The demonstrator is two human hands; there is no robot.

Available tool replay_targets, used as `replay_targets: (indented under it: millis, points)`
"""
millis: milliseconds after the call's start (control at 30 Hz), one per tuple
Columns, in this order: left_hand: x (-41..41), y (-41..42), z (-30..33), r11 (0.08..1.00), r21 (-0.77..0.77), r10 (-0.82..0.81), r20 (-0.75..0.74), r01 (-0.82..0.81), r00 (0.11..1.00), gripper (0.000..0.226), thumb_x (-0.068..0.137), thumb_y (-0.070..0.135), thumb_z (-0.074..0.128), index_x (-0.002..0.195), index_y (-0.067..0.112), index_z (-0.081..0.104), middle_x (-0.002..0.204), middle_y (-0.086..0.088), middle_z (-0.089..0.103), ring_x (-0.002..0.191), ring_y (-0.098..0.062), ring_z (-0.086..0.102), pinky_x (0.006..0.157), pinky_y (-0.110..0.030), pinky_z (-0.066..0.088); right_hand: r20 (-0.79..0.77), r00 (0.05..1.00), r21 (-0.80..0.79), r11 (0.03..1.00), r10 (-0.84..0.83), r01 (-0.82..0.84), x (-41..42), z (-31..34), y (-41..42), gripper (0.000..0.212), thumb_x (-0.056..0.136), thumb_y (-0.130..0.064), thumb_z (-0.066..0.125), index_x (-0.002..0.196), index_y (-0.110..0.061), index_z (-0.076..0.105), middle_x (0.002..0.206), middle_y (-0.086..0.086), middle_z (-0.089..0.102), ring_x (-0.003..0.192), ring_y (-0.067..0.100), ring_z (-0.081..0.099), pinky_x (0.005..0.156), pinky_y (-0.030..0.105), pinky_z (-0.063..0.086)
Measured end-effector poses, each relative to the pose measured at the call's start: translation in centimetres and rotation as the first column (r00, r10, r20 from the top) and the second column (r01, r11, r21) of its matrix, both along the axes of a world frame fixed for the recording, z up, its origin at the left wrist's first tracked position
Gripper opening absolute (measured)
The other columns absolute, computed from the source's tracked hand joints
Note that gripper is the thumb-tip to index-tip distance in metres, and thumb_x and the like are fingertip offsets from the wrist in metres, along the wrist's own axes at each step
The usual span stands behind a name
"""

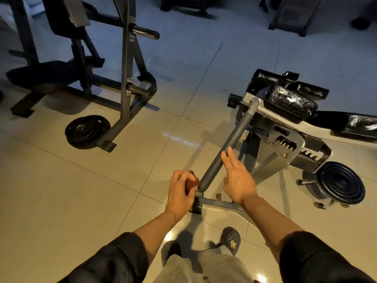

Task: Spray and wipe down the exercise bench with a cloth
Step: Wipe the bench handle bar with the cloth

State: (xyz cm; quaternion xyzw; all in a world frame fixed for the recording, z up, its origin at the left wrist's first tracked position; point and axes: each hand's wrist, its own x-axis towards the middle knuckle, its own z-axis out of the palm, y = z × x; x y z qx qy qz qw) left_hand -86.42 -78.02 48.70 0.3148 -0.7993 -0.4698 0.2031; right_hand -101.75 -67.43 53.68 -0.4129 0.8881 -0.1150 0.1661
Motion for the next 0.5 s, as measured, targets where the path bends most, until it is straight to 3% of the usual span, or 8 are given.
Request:
replay_targets:
  millis: [67,133,300,433,500]
  points:
    - [-1.0,-0.1,0.9,1.000,-0.018,-0.007,-0.016,0.007,1.000,0.022,0.087,0.010,0.067,0.095,0.028,0.056,0.113,0.008,0.042,0.108,-0.012,0.046,0.097,-0.017,0.040,0.008,1.000,0.008,1.000,0.000,0.000,0.0,0.1,0.0,0.086,0.091,0.001,0.052,0.156,-0.024,0.002,0.162,-0.007,-0.015,0.148,0.018,0.010,0.113,0.029,0.030]
    - [-1.6,0.4,1.0,0.992,-0.058,-0.111,0.026,0.113,0.993,0.007,0.092,0.016,0.060,0.098,0.020,0.060,0.119,0.005,0.045,0.111,-0.016,0.046,0.098,-0.025,0.040,0.012,1.000,0.006,1.000,-0.001,0.001,0.1,0.2,0.0,0.086,0.091,0.000,0.052,0.155,-0.025,0.000,0.161,-0.008,-0.016,0.148,0.017,0.011,0.112,0.027,0.030]
    - [-0.4,1.2,-0.3,0.968,-0.188,-0.147,0.117,0.167,0.982,0.013,0.084,0.004,0.065,0.093,0.013,0.061,0.118,0.003,0.045,0.108,-0.016,0.044,0.092,-0.010,0.028,0.022,1.000,0.020,1.000,0.004,-0.004,-0.1,0.2,0.1,0.087,0.092,0.000,0.052,0.155,-0.027,-0.001,0.160,-0.010,-0.019,0.148,0.017,0.012,0.112,0.028,0.030]
    - [-0.4,0.9,-0.4,0.918,-0.334,-0.193,0.097,0.214,0.977,0.017,0.078,0.002,0.071,0.084,0.014,0.060,0.114,0.003,0.045,0.108,-0.014,0.039,0.092,-0.011,0.029,0.030,1.000,0.005,1.000,0.003,-0.003,-0.2,0.0,0.2,0.088,0.091,-0.001,0.053,0.155,-0.028,-0.001,0.160,-0.013,-0.019,0.147,0.017,0.014,0.108,0.027,0.035]
    - [-0.5,1.1,-0.6,0.859,-0.435,-0.254,0.093,0.269,0.963,0.018,0.074,0.004,0.076,0.083,0.014,0.063,0.115,0.001,0.046,0.113,-0.016,0.038,0.096,-0.018,0.034,0.036,0.999,0.003,1.000,0.005,-0.005,-0.1,0.0,0.1,0.089,0.090,-0.001,0.053,0.155,-0.028,-0.002,0.159,-0.013,-0.020,0.146,0.017,0.017,0.105,0.026,0.038]
